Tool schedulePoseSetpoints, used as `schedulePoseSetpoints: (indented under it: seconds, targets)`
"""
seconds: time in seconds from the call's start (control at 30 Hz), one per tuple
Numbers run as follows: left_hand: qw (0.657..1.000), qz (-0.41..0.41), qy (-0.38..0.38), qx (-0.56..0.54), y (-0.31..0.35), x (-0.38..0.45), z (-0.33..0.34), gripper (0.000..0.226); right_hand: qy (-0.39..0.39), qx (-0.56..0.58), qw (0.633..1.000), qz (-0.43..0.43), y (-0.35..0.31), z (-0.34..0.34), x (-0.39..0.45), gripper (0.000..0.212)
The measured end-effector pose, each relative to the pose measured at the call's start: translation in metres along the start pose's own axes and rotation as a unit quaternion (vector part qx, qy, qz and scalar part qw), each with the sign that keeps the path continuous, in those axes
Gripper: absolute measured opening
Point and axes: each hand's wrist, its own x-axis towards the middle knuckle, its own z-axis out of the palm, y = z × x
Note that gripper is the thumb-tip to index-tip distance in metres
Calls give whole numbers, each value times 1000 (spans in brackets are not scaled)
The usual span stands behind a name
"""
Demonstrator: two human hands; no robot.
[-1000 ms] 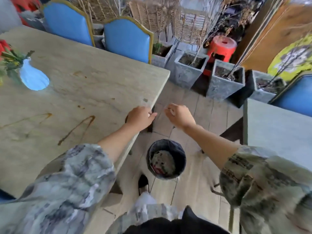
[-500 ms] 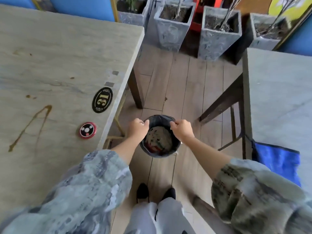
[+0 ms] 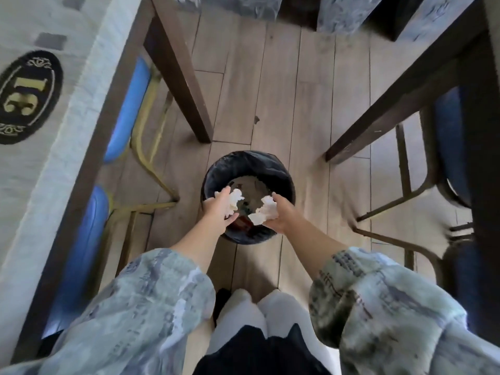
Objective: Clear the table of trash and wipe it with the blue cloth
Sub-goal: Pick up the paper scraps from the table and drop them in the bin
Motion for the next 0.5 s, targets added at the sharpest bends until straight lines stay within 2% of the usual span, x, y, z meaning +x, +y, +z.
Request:
schedulePoseSetpoints:
  seconds: [0.03,0.1,0.2,0.37,0.5]
  targets:
    - [1000,-14,-16,-16,-3,6,-2,40,-2,18,1000,7,0,0,1,42]
    - [998,-28,-41,-38,-9,11,-7,46,3,29,999,15,3,-3,-1,51]
    - [999,-31,-9,-30,-13,-4,-22,58,13,4,1000,25,6,-7,-16,61]
    - [998,2,25,59,0,-72,-48,43,41,-171,984,4,-3,0,-92,54]
    - [981,68,-35,177,34,-156,-60,39,49,-311,946,-79,-20,27,-179,44]
